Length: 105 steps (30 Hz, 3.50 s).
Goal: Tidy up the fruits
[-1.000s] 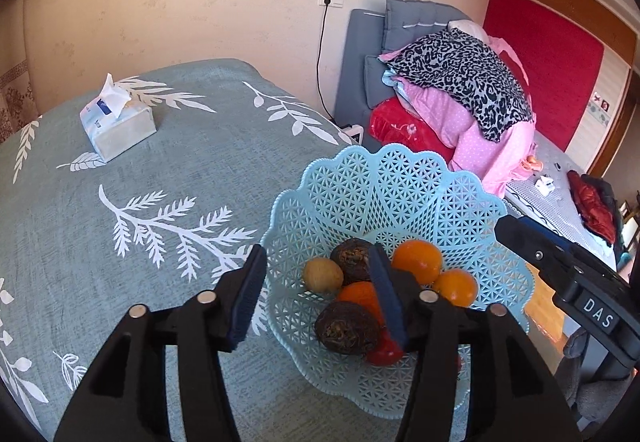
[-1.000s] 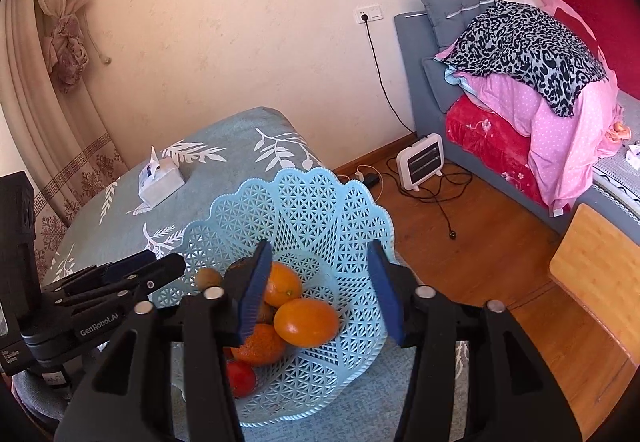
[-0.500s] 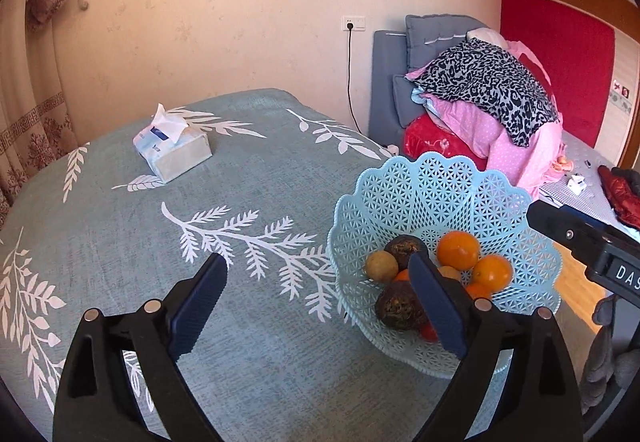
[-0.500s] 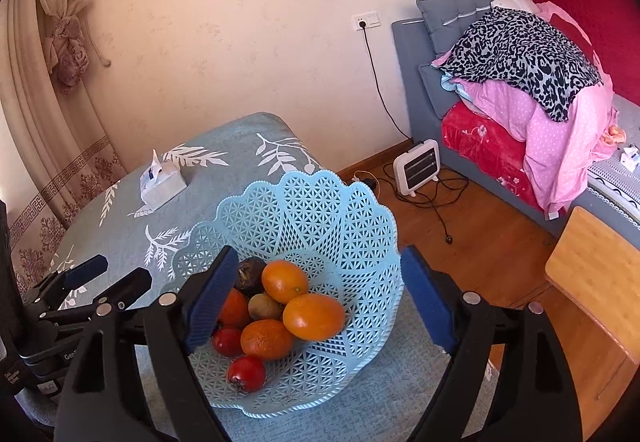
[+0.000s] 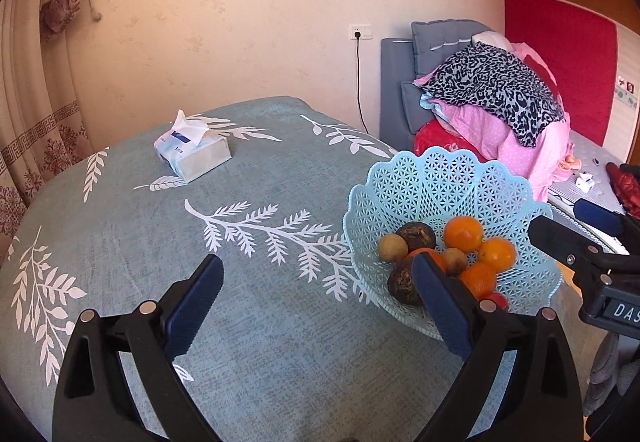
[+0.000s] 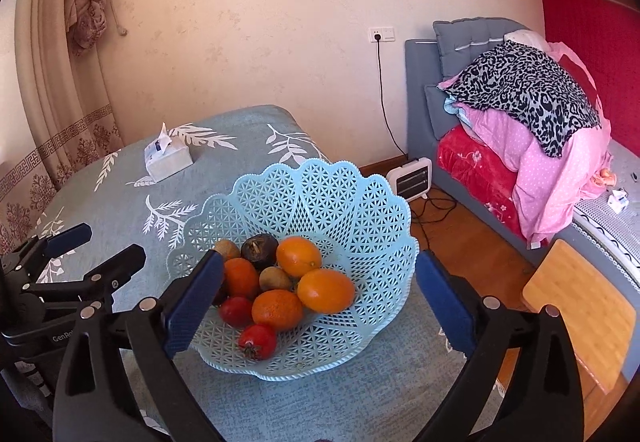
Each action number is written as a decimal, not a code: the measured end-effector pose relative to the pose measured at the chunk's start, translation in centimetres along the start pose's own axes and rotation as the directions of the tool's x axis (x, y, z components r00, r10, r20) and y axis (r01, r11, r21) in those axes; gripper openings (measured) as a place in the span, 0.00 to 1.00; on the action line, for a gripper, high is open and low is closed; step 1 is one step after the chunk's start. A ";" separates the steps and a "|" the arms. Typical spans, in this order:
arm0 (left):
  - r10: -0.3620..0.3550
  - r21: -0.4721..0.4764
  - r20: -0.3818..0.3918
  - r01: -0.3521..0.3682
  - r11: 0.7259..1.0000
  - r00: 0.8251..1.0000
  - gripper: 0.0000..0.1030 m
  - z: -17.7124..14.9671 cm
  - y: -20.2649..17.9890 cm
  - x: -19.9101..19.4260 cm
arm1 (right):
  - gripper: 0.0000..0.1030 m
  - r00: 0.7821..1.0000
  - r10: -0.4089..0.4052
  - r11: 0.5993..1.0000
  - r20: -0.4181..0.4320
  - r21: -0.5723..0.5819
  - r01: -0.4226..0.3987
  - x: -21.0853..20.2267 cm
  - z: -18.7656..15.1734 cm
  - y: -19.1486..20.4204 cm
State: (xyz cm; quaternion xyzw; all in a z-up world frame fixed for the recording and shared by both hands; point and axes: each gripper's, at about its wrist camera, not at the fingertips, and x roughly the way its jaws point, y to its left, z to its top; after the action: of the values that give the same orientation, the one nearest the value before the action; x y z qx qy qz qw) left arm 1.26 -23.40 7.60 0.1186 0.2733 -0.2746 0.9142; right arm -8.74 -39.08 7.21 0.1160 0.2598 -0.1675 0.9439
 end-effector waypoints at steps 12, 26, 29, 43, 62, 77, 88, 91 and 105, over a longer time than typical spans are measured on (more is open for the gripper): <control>0.024 0.016 0.005 -0.024 1.000 1.000 0.92 -0.4 -0.1 -0.6 | 0.97 0.999 -0.008 0.999 -0.044 -0.047 0.006 0.4 -0.9 1.3; 0.050 0.030 0.027 -0.051 0.998 0.998 0.92 -0.3 -0.1 -1.0 | 0.97 0.997 -0.003 0.998 -0.079 -0.068 -0.002 0.8 -1.6 1.9; 0.051 0.036 0.027 -0.052 0.998 0.998 0.92 -0.4 -0.2 -1.1 | 0.97 0.996 -0.001 0.997 -0.085 -0.070 -0.005 0.9 -1.7 1.9; 0.055 0.054 0.021 -0.056 0.997 0.998 0.92 -0.3 -0.7 -0.8 | 0.97 0.995 -0.007 0.998 -0.098 -0.070 0.000 1.2 -1.9 1.7; 0.075 0.086 0.008 -0.075 0.993 0.997 0.92 -0.4 -1.5 -0.7 | 0.97 0.994 -0.013 0.998 -0.106 -0.058 0.007 1.3 -2.1 1.3; 0.079 0.097 0.004 -0.079 0.992 0.997 0.92 0.1 -2.0 -0.6 | 0.97 0.994 -0.016 0.999 -0.112 -0.054 0.010 1.3 -2.1 1.0; 0.086 0.125 -0.001 -0.085 0.988 0.996 0.92 0.0 -2.6 -0.2 | 0.97 0.993 -0.020 0.999 -0.117 -0.043 0.015 1.6 -2.2 0.7; 0.091 0.132 -0.001 -0.090 0.987 0.996 0.92 0.1 -2.8 -0.3 | 0.97 0.993 -0.018 0.999 -0.118 -0.040 0.013 1.6 -2.2 0.6; 0.121 0.037 -0.083 -0.118 0.992 0.989 0.92 -1.3 -0.1 -0.4 | 0.97 0.995 0.018 0.998 -0.101 -0.052 -0.024 0.8 -2.2 2.0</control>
State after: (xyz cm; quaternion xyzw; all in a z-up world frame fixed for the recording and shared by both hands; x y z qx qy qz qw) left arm 0.39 -22.80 6.78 0.1608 0.2999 -0.2184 0.9146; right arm -8.37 -36.81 5.19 0.1021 0.3099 -0.1447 0.9341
